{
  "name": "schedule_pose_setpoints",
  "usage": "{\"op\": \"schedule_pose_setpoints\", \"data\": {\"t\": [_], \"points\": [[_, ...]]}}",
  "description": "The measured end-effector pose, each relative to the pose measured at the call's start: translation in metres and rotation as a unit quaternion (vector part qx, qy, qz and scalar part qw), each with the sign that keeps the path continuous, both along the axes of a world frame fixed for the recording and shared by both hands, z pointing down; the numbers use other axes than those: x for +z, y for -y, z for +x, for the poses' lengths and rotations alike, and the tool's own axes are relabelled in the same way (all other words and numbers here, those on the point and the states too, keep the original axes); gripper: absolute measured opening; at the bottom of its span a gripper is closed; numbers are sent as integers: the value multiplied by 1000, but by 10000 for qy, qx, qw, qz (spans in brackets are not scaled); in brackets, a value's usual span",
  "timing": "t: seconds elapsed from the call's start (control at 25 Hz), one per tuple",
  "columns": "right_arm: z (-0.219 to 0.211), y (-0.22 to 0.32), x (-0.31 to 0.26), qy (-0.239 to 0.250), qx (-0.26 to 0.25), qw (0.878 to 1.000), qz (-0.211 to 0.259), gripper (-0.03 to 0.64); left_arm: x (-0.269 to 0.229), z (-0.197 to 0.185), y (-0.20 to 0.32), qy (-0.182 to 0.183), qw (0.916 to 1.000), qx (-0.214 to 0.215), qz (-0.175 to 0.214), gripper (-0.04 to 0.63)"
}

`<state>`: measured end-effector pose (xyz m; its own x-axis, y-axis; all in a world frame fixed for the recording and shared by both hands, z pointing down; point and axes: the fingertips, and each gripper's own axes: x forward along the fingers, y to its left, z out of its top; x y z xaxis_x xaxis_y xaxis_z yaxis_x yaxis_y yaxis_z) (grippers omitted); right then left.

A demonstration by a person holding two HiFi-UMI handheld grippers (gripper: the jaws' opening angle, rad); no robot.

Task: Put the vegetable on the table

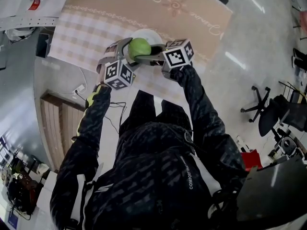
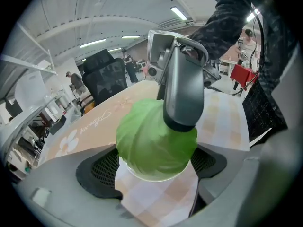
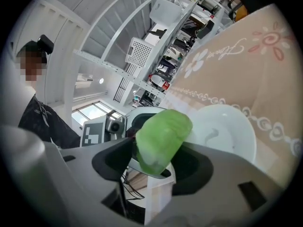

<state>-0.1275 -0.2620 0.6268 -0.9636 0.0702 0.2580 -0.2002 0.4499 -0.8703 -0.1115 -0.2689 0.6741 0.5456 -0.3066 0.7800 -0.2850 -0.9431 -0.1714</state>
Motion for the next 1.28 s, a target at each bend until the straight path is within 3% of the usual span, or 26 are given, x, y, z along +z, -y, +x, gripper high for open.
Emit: {"op": "schedule_pose_setpoints", "data": {"t": [0.24,0.44,0.76,0.92,1.04,1.28], "points": [[9,0,19,-641,-79,9978,144,256,10,4,0,205,9995,173,-140,462],[6,8,22,-706,-35,9975,74,264,11,-2,10,322,9991,196,-180,462],[37,6,17,-627,-6,9980,-63,264,12,8,8,513,9976,336,-316,462],[54,18,16,-960,229,9942,419,264,15,7,8,590,9971,381,-304,462],[41,34,19,-1135,362,9896,809,264,15,-3,13,647,9965,461,-273,457],[48,32,24,-1262,309,9859,1055,258,15,6,9,810,9951,513,-222,457]]}}
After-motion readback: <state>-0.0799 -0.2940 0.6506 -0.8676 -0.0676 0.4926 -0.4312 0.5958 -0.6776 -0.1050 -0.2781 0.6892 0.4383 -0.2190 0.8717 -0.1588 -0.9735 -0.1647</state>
